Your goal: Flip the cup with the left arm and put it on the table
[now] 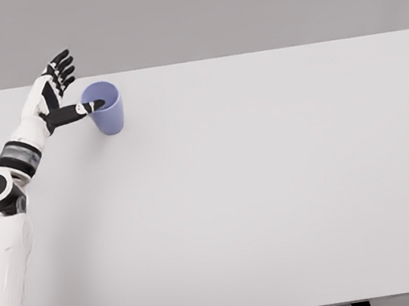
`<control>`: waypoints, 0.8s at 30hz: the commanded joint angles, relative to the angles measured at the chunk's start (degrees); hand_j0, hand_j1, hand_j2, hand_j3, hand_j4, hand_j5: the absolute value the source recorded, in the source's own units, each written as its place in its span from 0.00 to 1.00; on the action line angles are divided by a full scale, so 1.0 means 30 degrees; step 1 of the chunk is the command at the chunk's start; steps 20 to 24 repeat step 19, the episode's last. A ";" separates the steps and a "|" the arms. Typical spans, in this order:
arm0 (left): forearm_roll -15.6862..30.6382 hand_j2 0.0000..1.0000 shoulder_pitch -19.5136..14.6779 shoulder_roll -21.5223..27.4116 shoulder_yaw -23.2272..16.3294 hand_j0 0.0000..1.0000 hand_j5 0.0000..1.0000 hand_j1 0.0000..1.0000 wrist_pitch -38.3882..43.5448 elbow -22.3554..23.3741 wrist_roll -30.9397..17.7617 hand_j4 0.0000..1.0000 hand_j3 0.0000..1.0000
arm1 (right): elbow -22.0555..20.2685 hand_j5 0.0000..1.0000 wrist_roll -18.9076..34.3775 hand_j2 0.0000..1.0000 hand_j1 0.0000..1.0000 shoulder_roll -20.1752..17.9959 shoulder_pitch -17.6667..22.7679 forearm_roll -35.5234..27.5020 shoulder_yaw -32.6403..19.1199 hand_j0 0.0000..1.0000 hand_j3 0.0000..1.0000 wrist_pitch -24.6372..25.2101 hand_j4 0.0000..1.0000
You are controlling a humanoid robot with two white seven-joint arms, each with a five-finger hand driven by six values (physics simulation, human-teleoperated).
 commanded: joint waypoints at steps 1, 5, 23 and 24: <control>0.0114 1.00 0.0030 0.0045 -0.0009 1.00 1.00 1.00 -0.0012 -0.0743 0.0000 1.00 1.00 | 0.0002 1.00 0.0003 1.00 1.00 0.0000 0.0000 0.0000 0.0010 1.00 1.00 -0.0001 1.00; 0.0027 1.00 0.0323 0.1187 -0.0038 1.00 1.00 1.00 -0.0071 -0.1476 0.0000 1.00 1.00 | 0.0002 1.00 0.0003 1.00 1.00 0.0000 0.0000 0.0000 -0.0020 1.00 1.00 -0.0001 1.00; -0.0149 1.00 0.0792 0.7926 -0.2704 1.00 1.00 1.00 -0.4143 -0.1916 -0.0029 1.00 1.00 | 0.0002 1.00 0.0003 1.00 1.00 0.0000 0.0000 0.0000 0.0010 1.00 1.00 -0.0001 1.00; -0.0149 1.00 0.0792 0.7926 -0.2704 1.00 1.00 1.00 -0.4143 -0.1916 -0.0029 1.00 1.00 | 0.0002 1.00 0.0003 1.00 1.00 0.0000 0.0000 0.0000 0.0010 1.00 1.00 -0.0001 1.00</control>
